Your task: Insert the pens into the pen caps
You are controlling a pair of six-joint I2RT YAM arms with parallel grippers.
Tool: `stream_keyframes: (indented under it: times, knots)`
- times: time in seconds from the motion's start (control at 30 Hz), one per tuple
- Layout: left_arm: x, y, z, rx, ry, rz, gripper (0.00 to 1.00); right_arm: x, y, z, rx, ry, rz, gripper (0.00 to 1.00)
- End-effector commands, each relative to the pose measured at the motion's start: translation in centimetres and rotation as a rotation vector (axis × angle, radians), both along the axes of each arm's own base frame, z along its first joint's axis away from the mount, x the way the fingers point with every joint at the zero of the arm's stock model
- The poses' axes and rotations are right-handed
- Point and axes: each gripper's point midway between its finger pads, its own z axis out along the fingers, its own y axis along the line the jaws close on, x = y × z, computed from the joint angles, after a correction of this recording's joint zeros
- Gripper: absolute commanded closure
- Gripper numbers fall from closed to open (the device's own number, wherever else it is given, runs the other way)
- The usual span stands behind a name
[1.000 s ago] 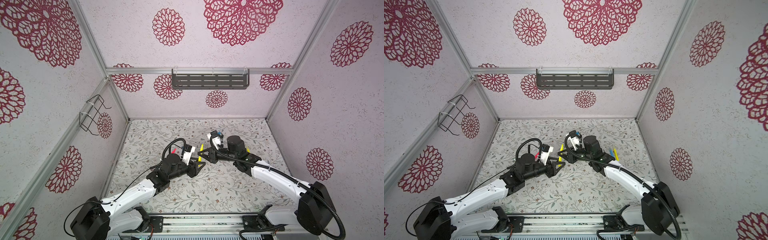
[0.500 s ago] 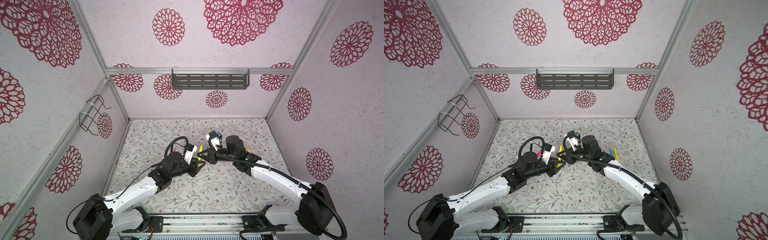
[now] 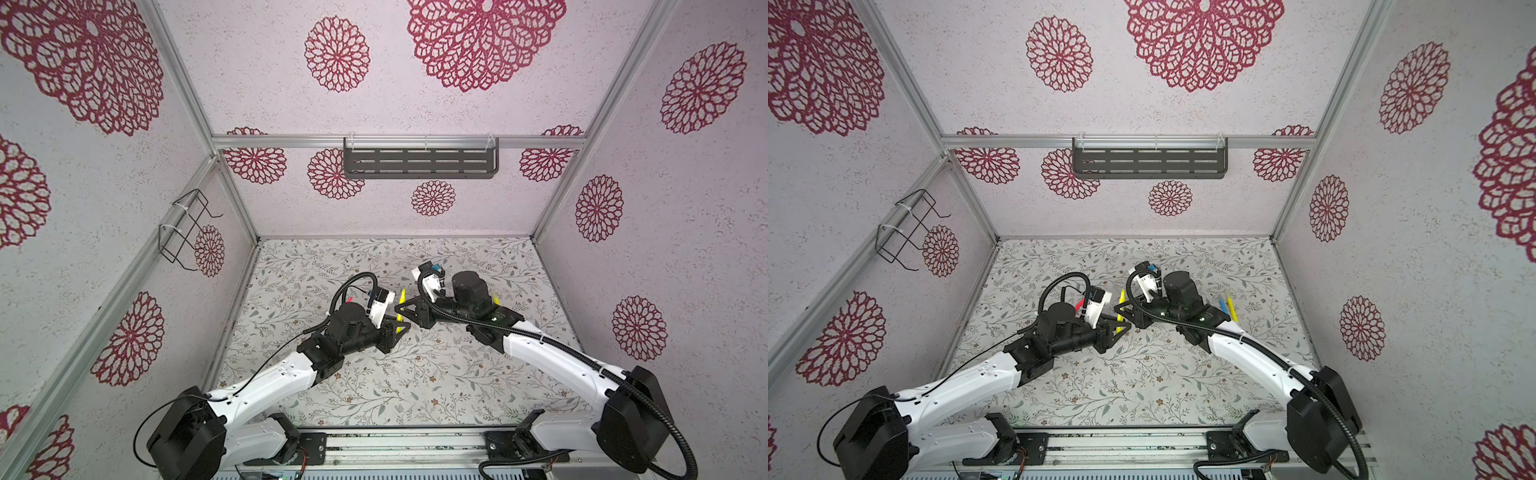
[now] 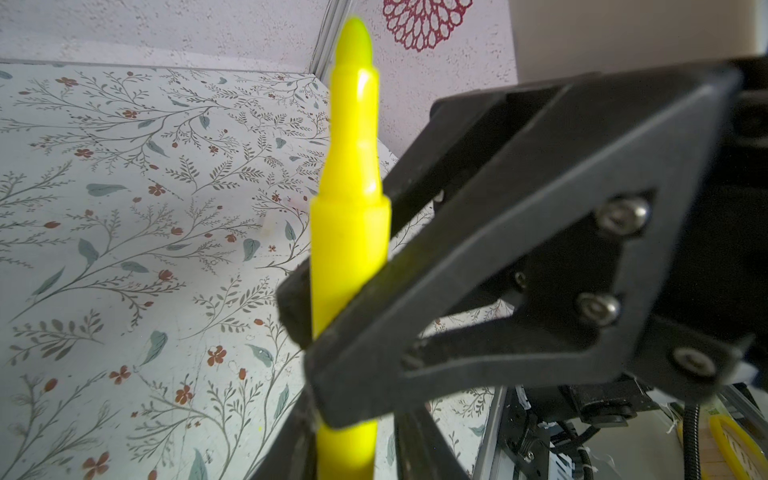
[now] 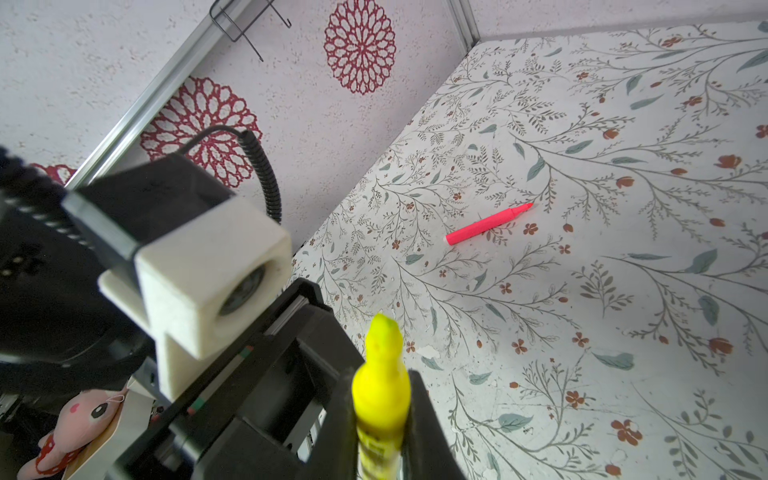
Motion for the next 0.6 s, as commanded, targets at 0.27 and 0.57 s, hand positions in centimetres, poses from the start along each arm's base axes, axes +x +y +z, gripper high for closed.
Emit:
stream_keyframes:
  times: [0.27,0.57]
  knots:
    - [0.1,0.1,0.6,-0.021,0.001,-0.005,0.83,0.2,-0.2,3.1,0.046,-0.093,-0.015,0.95]
    - [0.7,0.9,0.2,-0.004,0.001,0.040,1.00,0.3,-0.4,3.2,0.045,-0.095,-0.028,0.77]
